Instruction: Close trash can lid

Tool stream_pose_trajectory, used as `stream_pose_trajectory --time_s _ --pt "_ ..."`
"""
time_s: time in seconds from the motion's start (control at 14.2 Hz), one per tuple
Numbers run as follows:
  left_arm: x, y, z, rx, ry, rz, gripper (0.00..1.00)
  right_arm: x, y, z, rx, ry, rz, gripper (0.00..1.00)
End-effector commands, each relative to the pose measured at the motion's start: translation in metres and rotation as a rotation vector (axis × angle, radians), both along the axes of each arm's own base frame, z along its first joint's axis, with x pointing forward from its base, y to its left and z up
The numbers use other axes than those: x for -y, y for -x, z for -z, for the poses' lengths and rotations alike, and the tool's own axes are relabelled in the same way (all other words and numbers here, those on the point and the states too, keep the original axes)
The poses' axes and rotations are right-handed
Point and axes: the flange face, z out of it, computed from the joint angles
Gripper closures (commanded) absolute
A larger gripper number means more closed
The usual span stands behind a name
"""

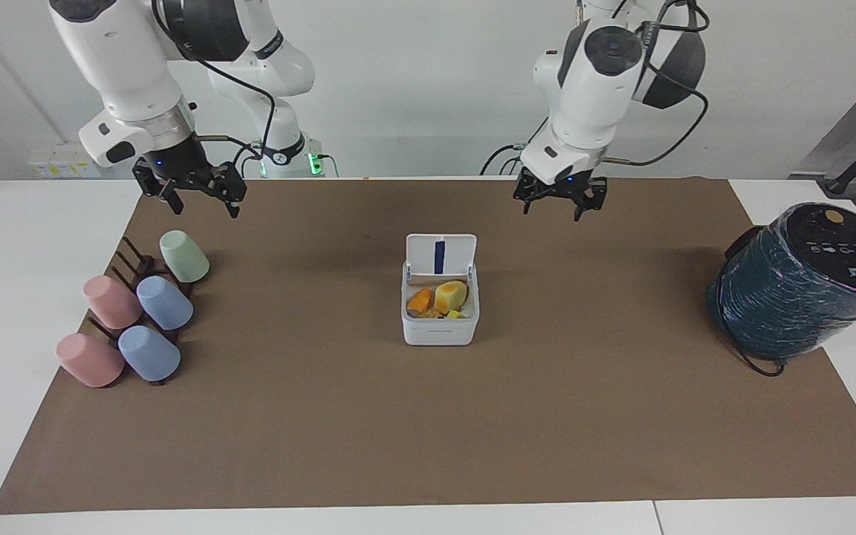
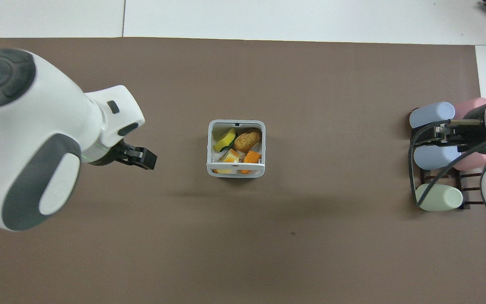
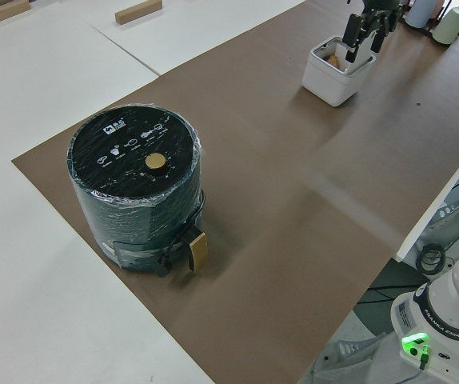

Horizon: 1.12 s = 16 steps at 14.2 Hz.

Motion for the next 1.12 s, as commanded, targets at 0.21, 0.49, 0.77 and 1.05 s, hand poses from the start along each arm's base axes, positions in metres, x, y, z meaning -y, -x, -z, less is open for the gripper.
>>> stream_pose_trajectory --time_s 0.21,0.49,0.77,1.05 --pt "0.072 0.057 0.032 0.130 0.140 -0.096 0.76 0.001 0.001 -0.002 0.001 -0.020 -0.017 0.00" --pt "0.091 0.044 0.058 0.208 0.230 -0.126 0.84 0.002 0.001 -0.002 0.001 -0.020 -0.017 0.00" --pt "0.106 0.011 0.078 0.320 0.378 -0.186 0.84 0.002 0.001 -0.002 0.001 -0.020 -0.015 0.00" --pt "0.098 -0.024 0.076 0.406 0.450 -0.238 0.84 0.001 0.001 -0.002 0.001 -0.020 -0.017 0.00"
